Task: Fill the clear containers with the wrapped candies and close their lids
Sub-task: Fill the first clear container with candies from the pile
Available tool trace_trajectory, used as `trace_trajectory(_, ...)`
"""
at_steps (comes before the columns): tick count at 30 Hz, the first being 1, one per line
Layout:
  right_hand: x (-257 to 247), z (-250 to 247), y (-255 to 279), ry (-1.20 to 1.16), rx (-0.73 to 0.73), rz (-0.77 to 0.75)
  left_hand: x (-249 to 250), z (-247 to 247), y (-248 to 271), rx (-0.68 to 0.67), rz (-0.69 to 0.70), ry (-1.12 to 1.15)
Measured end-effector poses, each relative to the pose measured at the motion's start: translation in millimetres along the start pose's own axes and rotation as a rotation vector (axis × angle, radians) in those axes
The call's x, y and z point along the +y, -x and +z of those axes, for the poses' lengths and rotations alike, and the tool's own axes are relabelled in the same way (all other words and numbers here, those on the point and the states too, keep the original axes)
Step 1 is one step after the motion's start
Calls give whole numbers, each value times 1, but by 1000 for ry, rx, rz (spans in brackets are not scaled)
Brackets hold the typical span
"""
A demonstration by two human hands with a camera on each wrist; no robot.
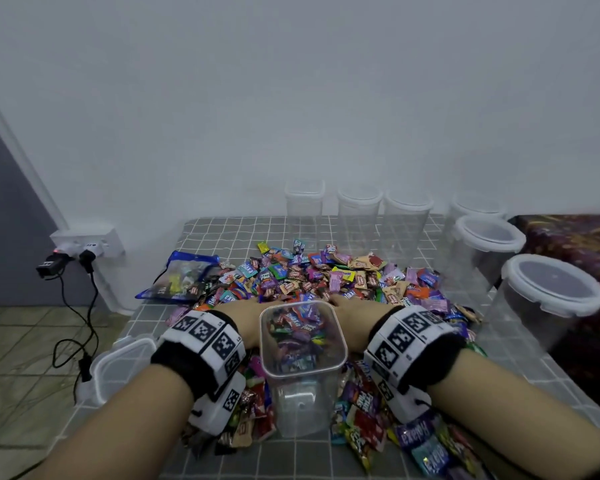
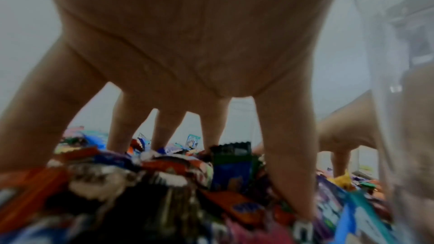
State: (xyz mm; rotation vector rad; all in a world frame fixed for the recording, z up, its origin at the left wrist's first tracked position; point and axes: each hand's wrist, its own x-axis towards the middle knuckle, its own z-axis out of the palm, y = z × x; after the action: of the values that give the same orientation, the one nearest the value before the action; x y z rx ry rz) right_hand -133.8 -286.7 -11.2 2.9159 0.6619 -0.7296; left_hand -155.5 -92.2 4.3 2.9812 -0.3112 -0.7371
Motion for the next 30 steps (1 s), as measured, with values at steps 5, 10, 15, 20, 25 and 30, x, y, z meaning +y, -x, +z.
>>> trace_trajectory(5,-4,5,-4,-50,24,-15,4,7,-2,149,10,-108)
trace_trajectory(10,-5,1,-1,-80,91,-21,-1,10,-4,202,-33,-152)
trace_trajectory(15,-7,2,-6,-97,144,-23,-1,9,-1,237,-88,-97)
trace_trajectory(20,-2,3,-2,-110,205,-32,-1,6,3,295,-72,-22)
trace_trajectory(25,3,1,-1,-174,247,-4,-3,7,3,355,-99,70)
trace_trajectory(30,4,-8,15,-246,331,-4,-3,1,4,417,-105,147)
